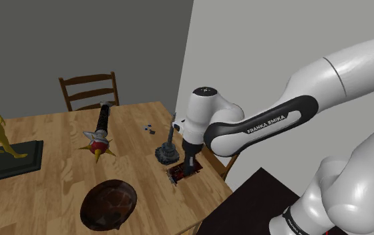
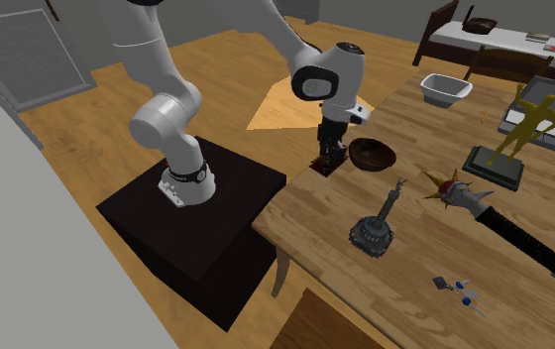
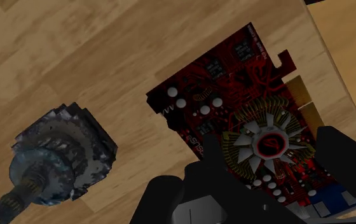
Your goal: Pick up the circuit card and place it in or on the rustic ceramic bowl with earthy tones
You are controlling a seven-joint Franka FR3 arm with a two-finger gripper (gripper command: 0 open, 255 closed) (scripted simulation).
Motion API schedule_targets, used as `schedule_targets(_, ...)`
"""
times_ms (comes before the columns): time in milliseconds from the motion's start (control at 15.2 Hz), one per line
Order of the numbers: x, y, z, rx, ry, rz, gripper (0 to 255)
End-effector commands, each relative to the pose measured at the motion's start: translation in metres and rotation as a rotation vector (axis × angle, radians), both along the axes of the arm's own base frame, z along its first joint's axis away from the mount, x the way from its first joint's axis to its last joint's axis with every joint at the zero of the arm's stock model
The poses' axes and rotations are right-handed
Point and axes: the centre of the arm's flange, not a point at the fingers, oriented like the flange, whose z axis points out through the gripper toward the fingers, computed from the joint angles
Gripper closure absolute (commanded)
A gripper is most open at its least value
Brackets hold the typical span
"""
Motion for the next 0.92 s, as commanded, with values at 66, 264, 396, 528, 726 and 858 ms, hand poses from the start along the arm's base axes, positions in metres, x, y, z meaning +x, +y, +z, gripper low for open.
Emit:
schedule_targets(66, 0.011, 0.039, 0.005, 0.000, 0.001, -0.001, 255)
schedule_targets(264, 0.023, 0.077, 0.008, 0.000, 0.001, -0.001, 255)
schedule_targets(396, 0.032, 0.102, 0.009, 0.000, 0.001, -0.001, 255)
schedule_targets(528, 0.040, 0.127, 0.010, 0.000, 0.001, -0.001, 255)
schedule_targets(726, 0.053, 0.164, 0.012, 0.000, 0.001, -0.001, 255)
schedule_targets(858, 0.061, 0.189, 0.014, 0.000, 0.001, -0.001, 255)
